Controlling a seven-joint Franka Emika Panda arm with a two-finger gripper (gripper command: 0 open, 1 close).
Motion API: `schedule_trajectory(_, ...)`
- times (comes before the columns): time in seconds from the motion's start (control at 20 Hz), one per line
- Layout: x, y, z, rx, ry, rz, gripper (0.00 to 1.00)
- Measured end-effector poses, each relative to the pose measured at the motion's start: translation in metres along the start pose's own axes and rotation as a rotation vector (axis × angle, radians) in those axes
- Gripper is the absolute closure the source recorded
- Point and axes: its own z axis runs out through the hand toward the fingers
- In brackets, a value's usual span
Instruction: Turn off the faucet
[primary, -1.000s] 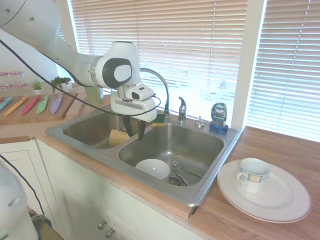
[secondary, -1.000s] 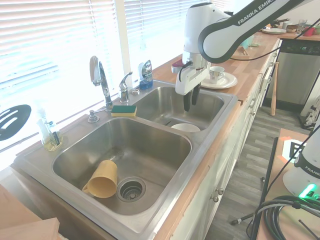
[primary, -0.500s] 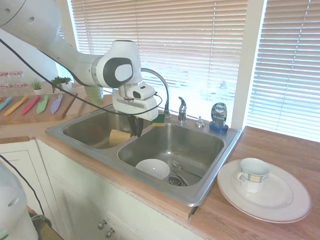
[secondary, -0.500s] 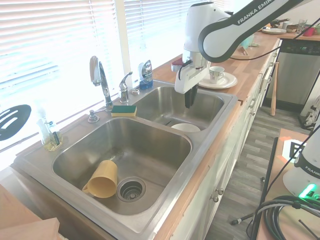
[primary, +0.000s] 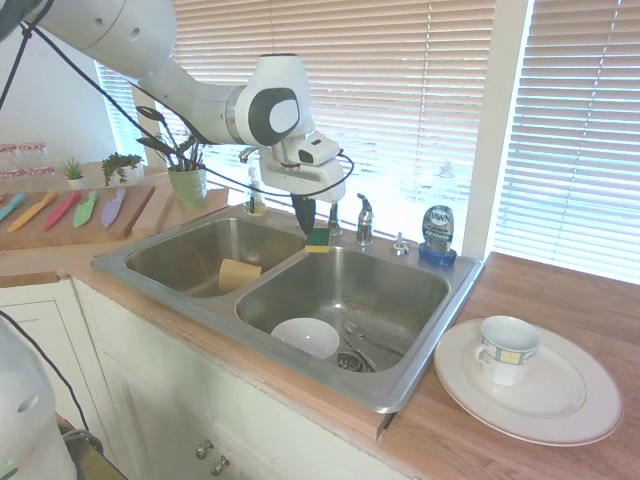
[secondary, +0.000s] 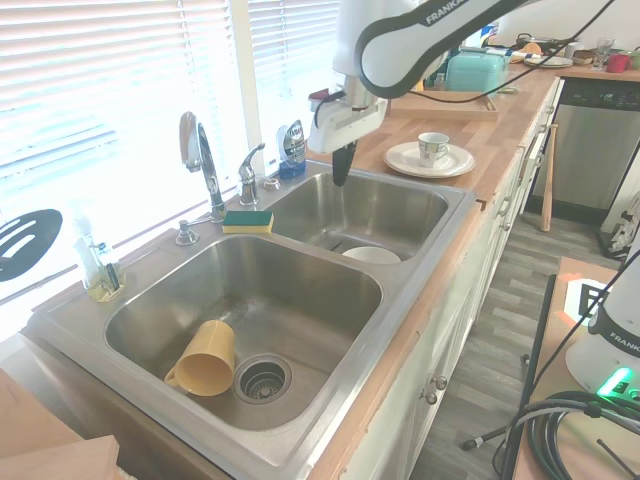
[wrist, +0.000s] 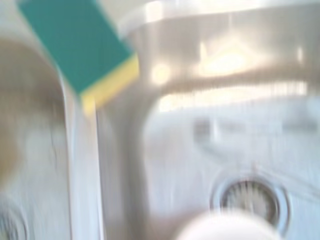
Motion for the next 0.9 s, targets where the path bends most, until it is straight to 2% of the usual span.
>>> schedule_trajectory(0.5,0.071,-0.073,-0.036,0.088,0.087,0.068,1.00)
schedule_trajectory(0.9,0.111,-0.120,-0.019,0.094,0.124,0.111,1.00)
